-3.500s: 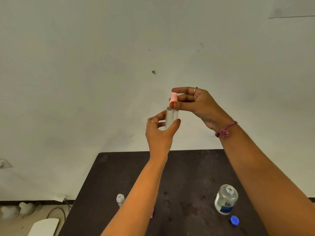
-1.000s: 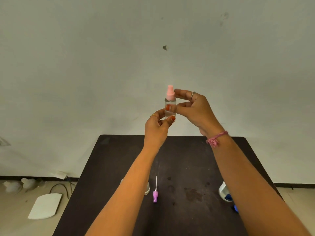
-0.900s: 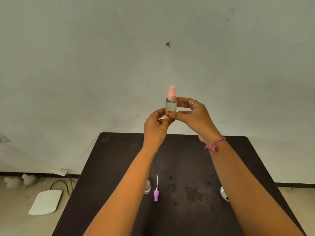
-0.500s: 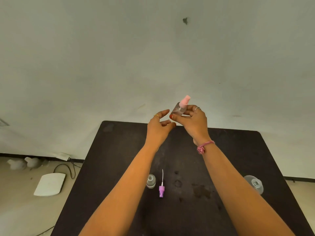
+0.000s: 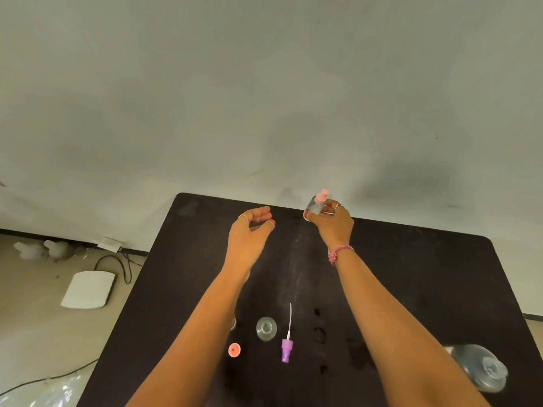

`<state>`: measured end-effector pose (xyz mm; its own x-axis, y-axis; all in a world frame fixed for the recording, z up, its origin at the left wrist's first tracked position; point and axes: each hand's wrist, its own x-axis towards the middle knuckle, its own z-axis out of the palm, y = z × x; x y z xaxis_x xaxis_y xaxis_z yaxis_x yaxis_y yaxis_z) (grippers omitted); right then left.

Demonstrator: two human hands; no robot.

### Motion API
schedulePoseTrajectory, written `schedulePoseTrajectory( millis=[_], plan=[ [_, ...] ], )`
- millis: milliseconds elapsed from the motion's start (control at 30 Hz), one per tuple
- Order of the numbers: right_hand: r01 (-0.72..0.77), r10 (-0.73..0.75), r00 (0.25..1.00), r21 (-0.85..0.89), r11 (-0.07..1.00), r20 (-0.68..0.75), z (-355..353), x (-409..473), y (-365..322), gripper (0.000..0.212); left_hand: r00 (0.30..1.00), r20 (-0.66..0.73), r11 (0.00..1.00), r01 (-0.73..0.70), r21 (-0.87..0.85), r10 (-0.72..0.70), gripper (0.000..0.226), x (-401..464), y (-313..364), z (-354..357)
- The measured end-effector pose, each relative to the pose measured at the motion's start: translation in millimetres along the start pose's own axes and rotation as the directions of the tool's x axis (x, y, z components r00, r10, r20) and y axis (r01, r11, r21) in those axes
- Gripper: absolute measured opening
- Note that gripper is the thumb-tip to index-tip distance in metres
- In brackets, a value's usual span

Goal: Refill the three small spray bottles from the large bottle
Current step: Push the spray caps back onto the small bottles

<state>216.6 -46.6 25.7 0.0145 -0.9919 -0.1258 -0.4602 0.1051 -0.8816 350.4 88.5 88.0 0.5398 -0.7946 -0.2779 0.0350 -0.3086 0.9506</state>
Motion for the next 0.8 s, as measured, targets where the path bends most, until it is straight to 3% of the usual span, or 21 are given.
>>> schedulePoseTrajectory(
  millis=[800],
  plan=[
    [-0.038,0.038,0.998,0.006,0.999,-0.046,62,54,54,0.048,0.987,-0.031,0.987,0.157,-0.031,-0.158,0.027,32,-40,-8]
  ],
)
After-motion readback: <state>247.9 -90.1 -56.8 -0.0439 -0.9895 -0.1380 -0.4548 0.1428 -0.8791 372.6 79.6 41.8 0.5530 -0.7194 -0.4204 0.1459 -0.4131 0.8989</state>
